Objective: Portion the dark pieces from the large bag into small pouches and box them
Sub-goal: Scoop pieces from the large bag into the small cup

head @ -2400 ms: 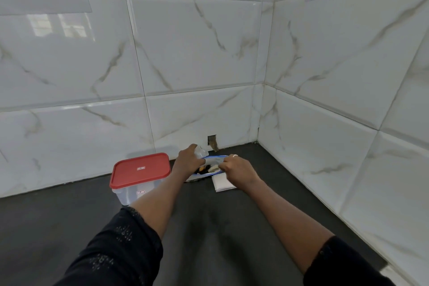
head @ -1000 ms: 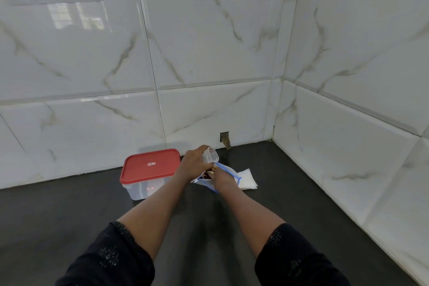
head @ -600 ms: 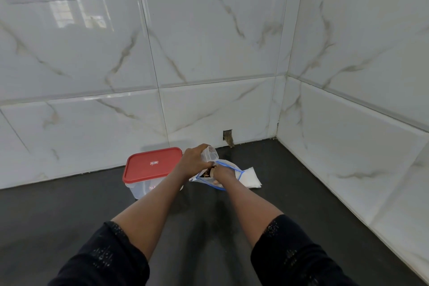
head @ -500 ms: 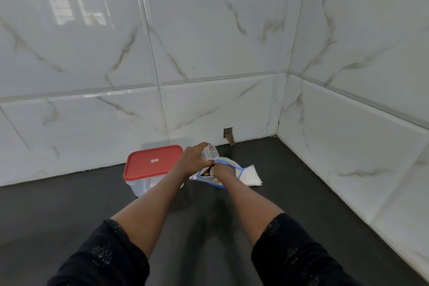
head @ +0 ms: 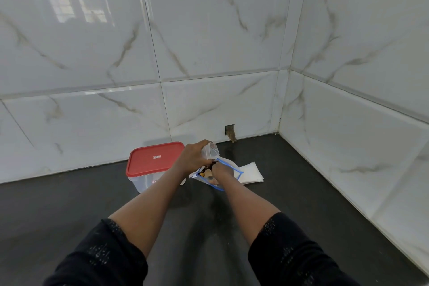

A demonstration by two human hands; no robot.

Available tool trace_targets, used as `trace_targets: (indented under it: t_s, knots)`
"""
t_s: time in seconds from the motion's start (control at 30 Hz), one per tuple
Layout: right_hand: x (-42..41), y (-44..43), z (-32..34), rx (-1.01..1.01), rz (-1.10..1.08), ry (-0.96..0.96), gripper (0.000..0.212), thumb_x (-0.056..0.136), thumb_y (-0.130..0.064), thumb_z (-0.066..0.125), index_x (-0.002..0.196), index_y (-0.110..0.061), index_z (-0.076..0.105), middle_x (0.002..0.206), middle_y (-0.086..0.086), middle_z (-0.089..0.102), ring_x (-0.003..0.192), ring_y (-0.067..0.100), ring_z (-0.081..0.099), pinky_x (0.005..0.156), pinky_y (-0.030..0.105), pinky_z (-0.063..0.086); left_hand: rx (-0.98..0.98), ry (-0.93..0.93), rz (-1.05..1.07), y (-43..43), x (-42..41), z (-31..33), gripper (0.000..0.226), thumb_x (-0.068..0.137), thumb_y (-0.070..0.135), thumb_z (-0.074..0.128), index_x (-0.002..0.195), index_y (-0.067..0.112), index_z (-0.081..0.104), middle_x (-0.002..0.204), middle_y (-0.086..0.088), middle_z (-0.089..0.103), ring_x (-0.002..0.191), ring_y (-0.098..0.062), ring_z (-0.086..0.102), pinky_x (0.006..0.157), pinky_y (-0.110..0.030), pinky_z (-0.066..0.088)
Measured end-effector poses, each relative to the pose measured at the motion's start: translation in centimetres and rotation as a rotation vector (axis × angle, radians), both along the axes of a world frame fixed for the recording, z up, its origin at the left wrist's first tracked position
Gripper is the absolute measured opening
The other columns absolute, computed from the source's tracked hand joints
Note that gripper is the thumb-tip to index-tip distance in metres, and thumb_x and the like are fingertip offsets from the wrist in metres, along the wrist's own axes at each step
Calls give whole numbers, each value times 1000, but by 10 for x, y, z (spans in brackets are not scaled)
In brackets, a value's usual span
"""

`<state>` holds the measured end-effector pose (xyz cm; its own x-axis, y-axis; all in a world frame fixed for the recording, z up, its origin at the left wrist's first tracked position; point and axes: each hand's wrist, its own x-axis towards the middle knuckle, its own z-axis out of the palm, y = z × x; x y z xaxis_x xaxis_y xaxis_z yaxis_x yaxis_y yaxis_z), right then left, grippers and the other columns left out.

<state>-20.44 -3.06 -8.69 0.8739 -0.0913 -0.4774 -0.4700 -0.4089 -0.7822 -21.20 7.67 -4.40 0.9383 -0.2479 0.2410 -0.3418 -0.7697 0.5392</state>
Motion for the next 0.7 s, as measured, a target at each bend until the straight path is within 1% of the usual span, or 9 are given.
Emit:
trace_targets:
  t_s: [0.07,0.17,0.23,0.3,0.33,0.4,0.5,0.6,0.7]
  knots:
    - [0,1,-3,292,-93,10,39,100,-19,37,135,-3,44,106,7,50,70,10,52,65,26,49,14,0,0,2,-1,2,53,75,24,76,122,11,56,112,-9,66,96,-23,61,75,-19,40]
    - [3,8,-7,379,-101,29,42,101,-18,33,138,1,41,102,8,55,68,12,53,57,24,45,54,8,-9,4,-3,3,54,76,24,76,123,11,55,114,-8,66,97,-23,61,74,-19,38]
    - [-1,9,0,401,-116,37,43,101,-20,33,139,0,41,121,11,57,90,20,61,63,22,48,72,14,-12,5,-4,3,55,76,25,75,124,10,54,115,-9,65,98,-24,60,75,-20,38]
    - [-5,8,4,244,-145,15,39,102,-24,35,136,-6,43,133,9,52,116,22,54,85,22,47,71,18,-5,7,-5,3,55,76,26,75,124,9,54,115,-10,65,98,-25,60,75,-21,38]
    - [-6,8,3,152,-144,-4,37,102,-25,36,134,-8,45,129,9,53,117,20,53,94,23,44,70,18,-3,8,-5,3,55,76,26,75,124,10,54,115,-10,65,98,-25,60,76,-21,38]
    - [-9,13,2,121,-121,-34,34,101,-27,37,128,-10,47,109,7,52,101,15,51,95,23,43,76,21,-1,10,-6,2,55,76,25,75,125,12,54,115,-9,65,98,-24,60,76,-20,37]
    - [0,24,-3,376,-222,47,20,100,-27,40,111,-14,50,96,1,57,86,10,56,80,18,50,82,30,2,12,-7,2,55,76,24,75,126,12,53,116,-8,65,98,-23,59,76,-19,36]
    - [16,32,-13,704,-418,205,32,99,-26,45,123,-5,51,121,10,58,114,23,58,98,30,49,90,23,7,14,-9,3,54,77,23,74,126,12,53,115,-7,65,97,-22,58,75,-19,35]
    - [20,40,-21,906,-421,135,37,102,-16,35,135,-2,43,138,17,49,126,29,51,100,35,47,93,8,15,16,-9,3,52,77,21,74,125,13,54,113,-8,66,95,-23,58,72,-19,34]
